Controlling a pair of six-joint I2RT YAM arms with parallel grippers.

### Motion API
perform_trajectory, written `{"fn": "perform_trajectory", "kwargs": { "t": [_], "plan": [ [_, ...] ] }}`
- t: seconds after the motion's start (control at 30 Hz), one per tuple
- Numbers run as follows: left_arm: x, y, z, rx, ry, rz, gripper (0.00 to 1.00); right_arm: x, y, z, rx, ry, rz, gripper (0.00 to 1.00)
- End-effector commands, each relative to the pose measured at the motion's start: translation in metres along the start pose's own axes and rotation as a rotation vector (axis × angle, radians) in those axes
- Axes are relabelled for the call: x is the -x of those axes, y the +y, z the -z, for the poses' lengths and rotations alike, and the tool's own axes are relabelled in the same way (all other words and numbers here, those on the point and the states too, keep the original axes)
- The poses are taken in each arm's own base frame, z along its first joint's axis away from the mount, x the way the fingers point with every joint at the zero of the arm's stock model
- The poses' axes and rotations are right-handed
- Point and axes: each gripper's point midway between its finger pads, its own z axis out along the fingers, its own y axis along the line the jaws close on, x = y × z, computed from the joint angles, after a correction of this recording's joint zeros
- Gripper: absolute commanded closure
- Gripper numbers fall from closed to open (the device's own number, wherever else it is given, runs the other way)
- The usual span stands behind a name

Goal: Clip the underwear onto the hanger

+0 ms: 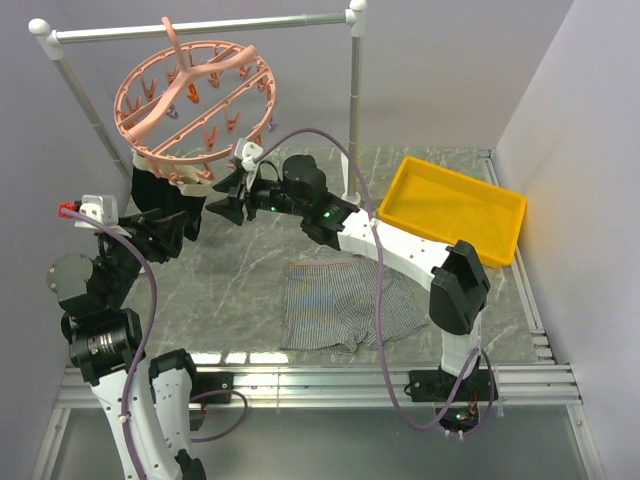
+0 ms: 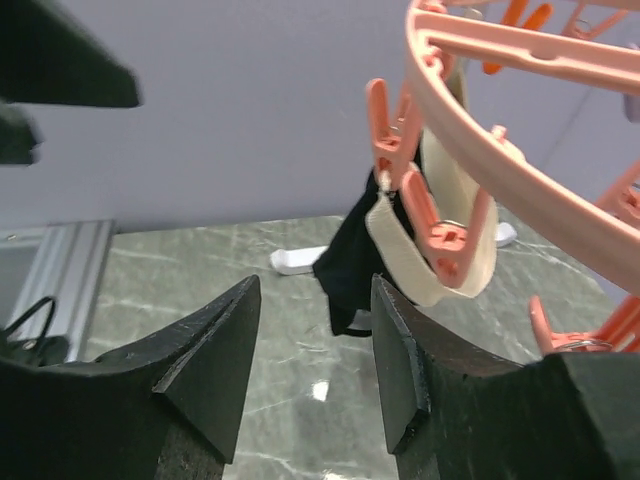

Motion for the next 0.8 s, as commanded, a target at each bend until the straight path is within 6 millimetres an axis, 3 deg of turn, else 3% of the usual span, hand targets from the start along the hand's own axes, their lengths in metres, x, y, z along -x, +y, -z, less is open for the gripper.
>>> {"fn": "perform_trajectory", "kwargs": {
  "t": [0.0,0.27,0.53,0.77],
  "plan": [
    [0.007,-0.005,0.003,-0.012,0.002,-0.033,0.39,0.043,-0.017,-0.007,-0.092,-0.127,0.075,0.45],
    [0.008,0.006,-0.008,0.002,0.037,-0.054,0.40,0.038,-0.039,-0.012,-0.289,-0.145,0.117,0.44],
    [0.002,0.011,-0.026,-0.076,0.059,-0.115,0.38,0.021,-0.032,-0.016,-0.256,-0.117,0.141,0.43],
    [-0.005,0.012,-0.037,-0.178,0.068,-0.268,0.42,0.023,-0.030,-0.010,-0.249,-0.121,0.206,0.43]
  ]
}}
